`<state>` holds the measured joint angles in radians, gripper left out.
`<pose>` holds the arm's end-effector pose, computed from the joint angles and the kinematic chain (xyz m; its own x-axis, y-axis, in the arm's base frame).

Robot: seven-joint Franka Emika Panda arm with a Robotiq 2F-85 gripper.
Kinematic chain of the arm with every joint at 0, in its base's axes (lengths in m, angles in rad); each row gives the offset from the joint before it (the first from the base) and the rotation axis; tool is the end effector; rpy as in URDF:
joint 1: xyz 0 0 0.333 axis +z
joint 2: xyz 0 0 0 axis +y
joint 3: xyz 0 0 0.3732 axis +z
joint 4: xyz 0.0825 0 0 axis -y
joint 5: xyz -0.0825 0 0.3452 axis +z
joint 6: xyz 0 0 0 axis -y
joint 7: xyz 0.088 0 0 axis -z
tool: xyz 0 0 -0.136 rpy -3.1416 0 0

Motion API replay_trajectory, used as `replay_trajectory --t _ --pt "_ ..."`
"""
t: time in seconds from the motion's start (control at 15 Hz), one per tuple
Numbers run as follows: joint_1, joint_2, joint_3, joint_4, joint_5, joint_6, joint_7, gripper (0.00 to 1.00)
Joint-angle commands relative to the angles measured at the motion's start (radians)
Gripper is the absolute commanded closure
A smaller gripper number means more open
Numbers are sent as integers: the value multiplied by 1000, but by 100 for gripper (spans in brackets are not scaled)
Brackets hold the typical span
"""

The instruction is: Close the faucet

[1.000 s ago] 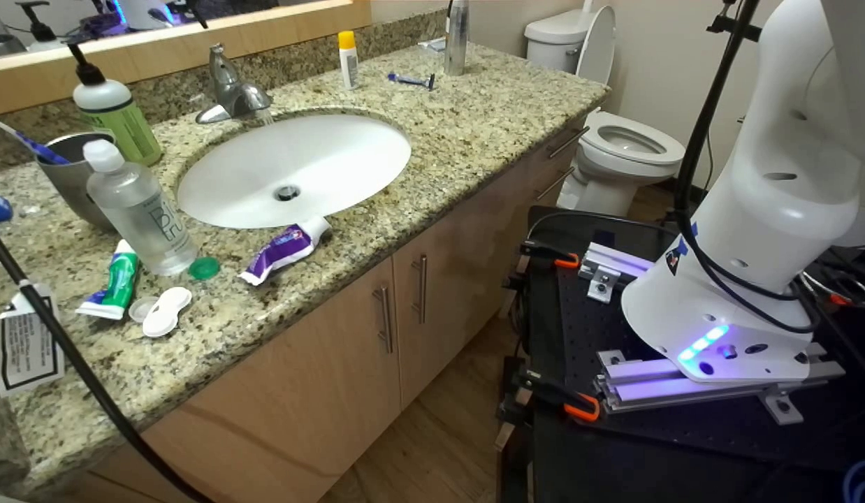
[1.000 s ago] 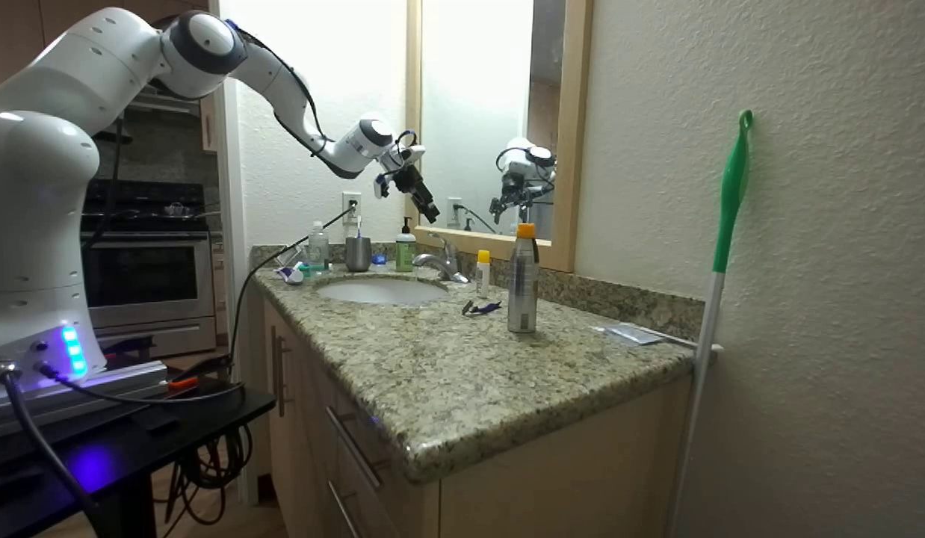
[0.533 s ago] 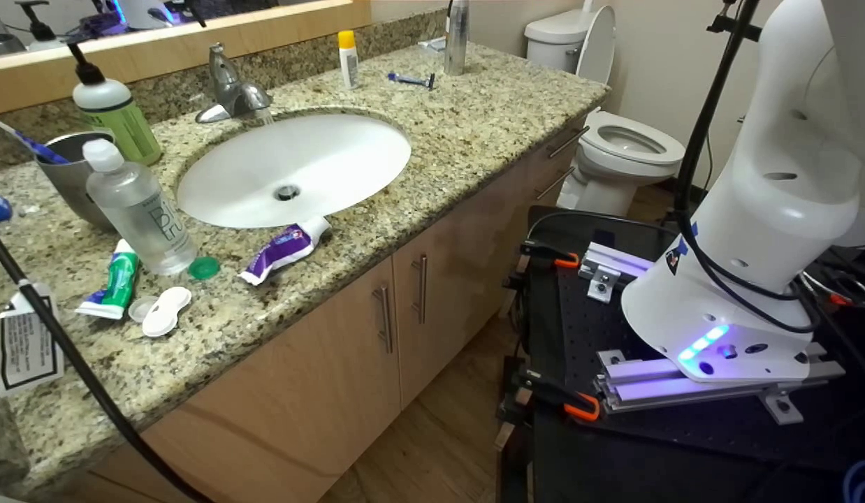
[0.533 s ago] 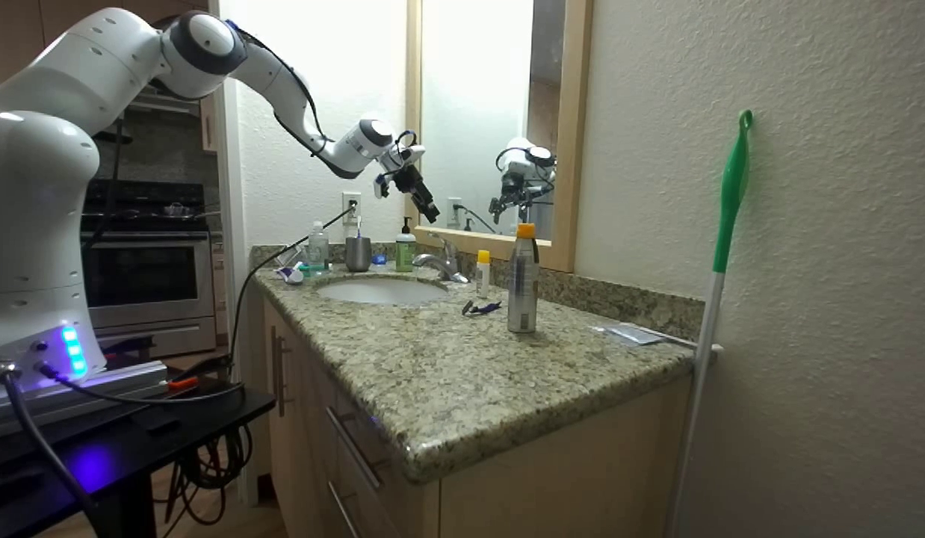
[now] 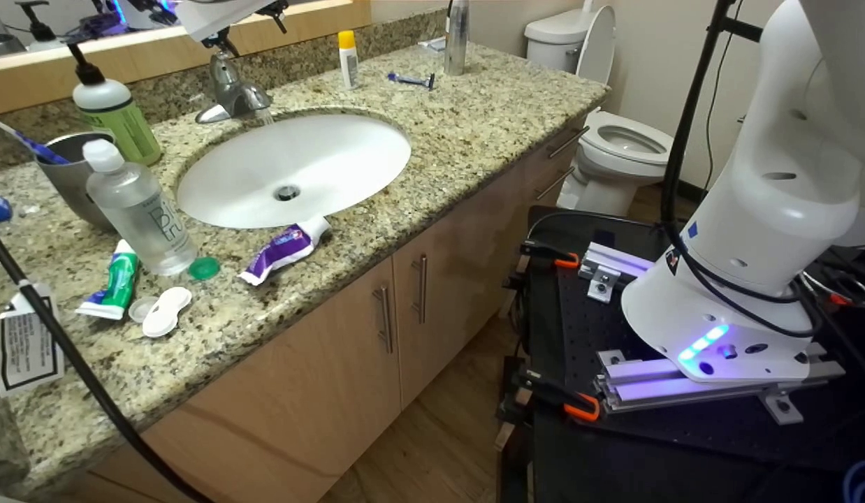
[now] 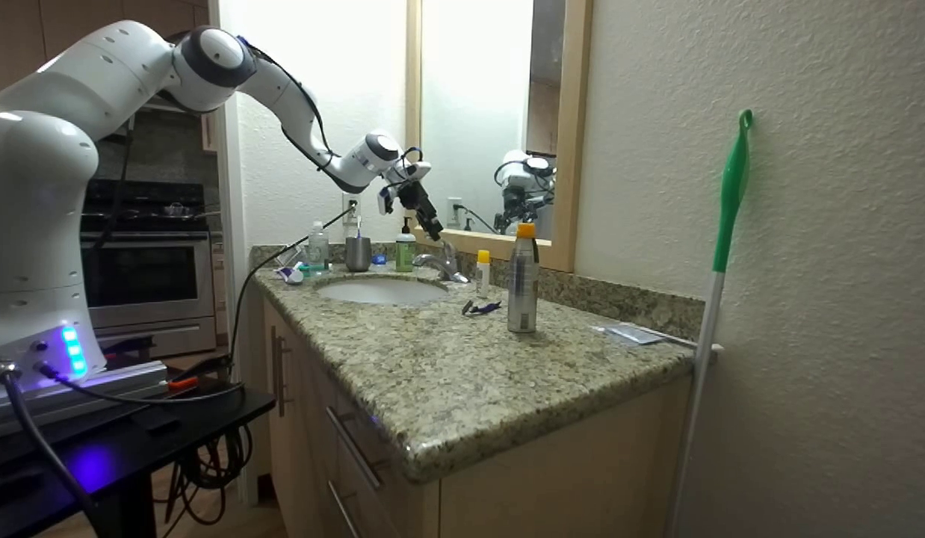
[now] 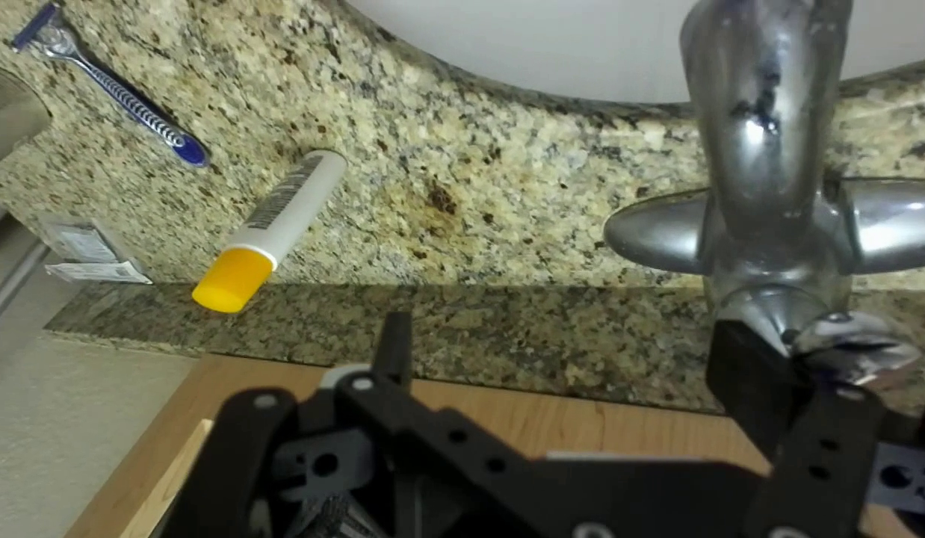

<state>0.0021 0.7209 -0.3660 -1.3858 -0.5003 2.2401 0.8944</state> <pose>0.7214 -0.2243 0.3666 0.6370 -0.5893 0.4969 -0.7695 -0.5243 0.3647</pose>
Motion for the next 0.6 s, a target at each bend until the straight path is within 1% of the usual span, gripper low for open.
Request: replay_trajectory --t 0.0,0.13,0.2,0.4,0.53 --pt "-10 47 14 53 13 -69 -62 0" --pt "-2 58 7 72 4 -105 -70 0" --pt "14 69 -7 90 -16 -151 -62 0" --pt "25 100 -15 137 -59 -305 -71 0" --pt "12 118 9 162 -60 -386 -103 0"
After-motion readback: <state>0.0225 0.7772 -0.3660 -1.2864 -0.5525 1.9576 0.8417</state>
